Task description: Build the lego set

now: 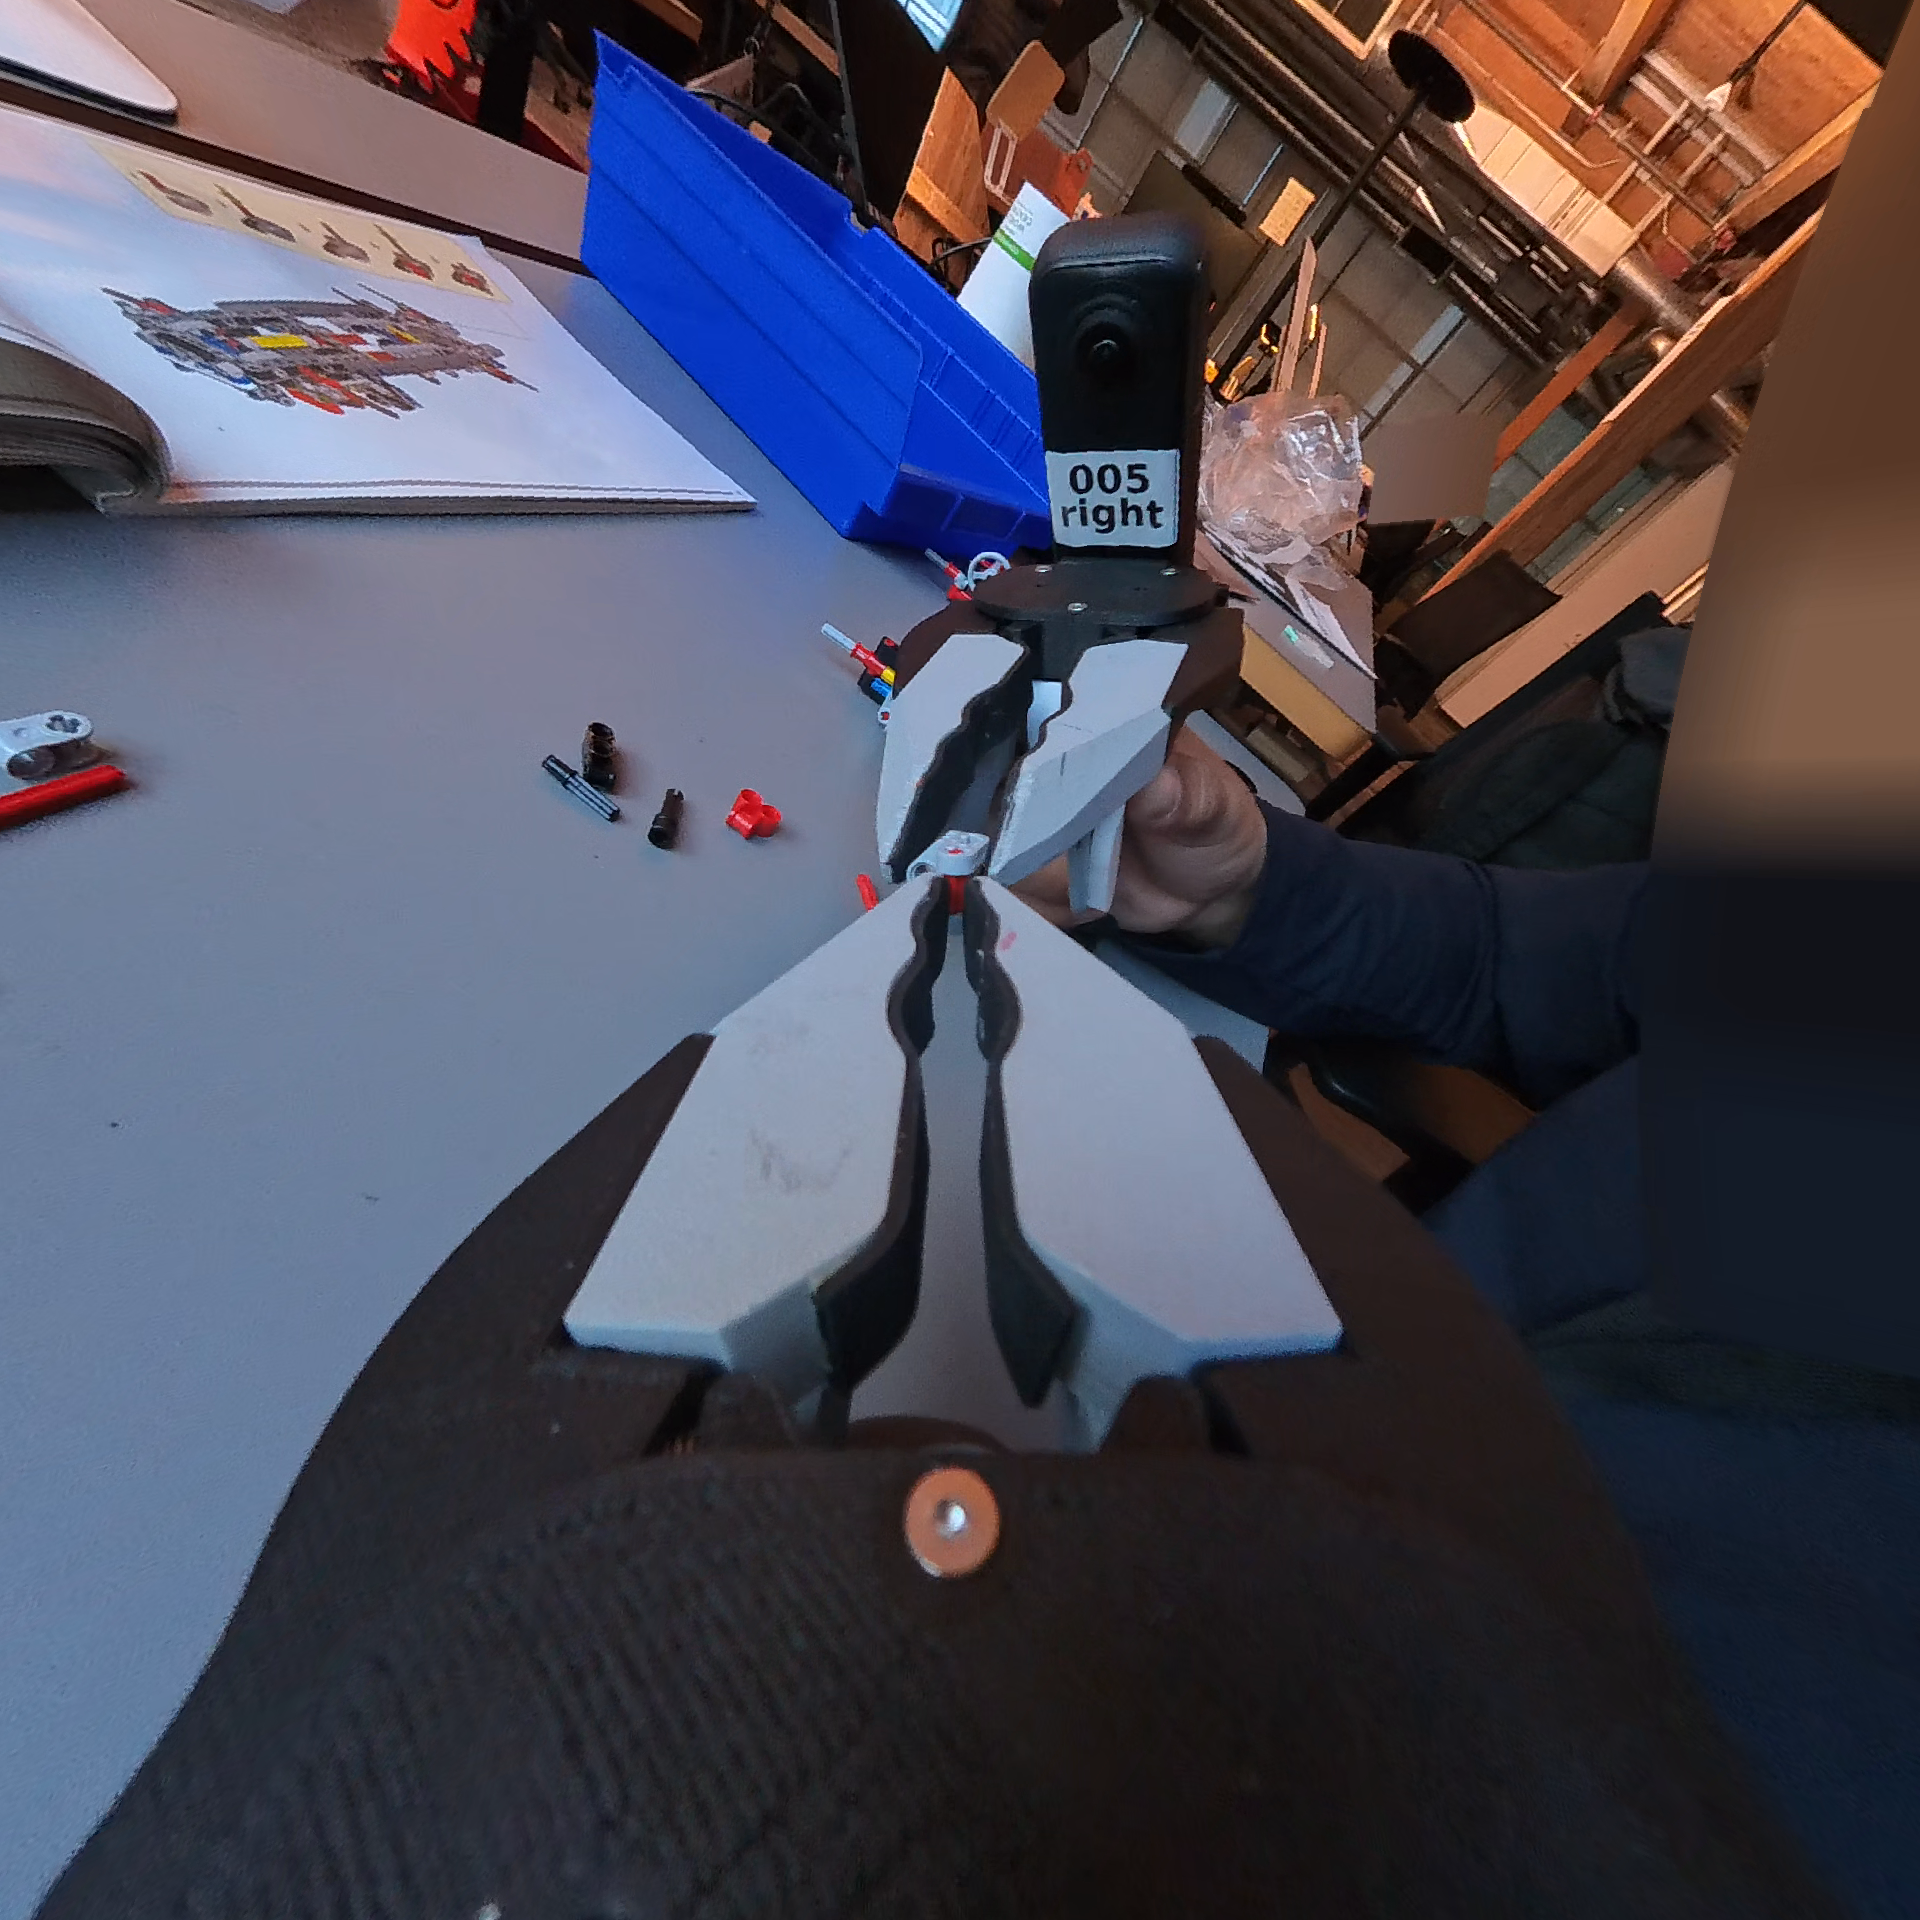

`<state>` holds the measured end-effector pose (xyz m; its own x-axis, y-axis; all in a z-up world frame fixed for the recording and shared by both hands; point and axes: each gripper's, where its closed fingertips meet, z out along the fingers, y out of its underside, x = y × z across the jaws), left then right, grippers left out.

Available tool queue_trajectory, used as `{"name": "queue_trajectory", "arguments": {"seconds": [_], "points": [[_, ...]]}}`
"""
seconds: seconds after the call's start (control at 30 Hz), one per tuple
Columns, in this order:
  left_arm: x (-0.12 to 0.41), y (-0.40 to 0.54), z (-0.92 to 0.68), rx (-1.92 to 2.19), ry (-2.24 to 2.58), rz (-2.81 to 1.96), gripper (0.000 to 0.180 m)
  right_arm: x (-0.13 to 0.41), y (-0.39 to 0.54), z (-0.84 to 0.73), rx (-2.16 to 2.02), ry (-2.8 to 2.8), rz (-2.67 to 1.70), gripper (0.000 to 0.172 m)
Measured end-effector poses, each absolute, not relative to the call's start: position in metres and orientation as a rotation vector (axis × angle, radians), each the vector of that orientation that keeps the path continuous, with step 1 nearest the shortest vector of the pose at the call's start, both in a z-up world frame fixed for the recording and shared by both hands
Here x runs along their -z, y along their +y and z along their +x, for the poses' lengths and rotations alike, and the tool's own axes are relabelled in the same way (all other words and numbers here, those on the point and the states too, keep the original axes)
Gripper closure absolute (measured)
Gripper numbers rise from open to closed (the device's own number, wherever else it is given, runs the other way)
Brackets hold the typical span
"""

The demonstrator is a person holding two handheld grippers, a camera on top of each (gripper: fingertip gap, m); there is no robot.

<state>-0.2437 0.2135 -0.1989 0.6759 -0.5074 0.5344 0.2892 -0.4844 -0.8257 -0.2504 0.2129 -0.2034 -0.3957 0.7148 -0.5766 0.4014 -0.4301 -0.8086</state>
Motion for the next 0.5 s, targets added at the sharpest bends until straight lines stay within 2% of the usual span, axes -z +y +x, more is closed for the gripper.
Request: {"name": "queue_trajectory", "arguments": {"seconds": [0.4, 0.5], "points": [[0.1998, 0.2081, -0.2407, 0.999, 0.209, -1.862, 0.179, 0.2044, 0.2064, -0.2470, -1.883, -1.589, -1.529, 0.162], [0.1993, 0.2070, -0.2447, 1.013, 0.210, -1.877, 0.171, 0.2031, 0.2053, -0.2458, -1.861, -1.601, -1.511, 0.168]]}}
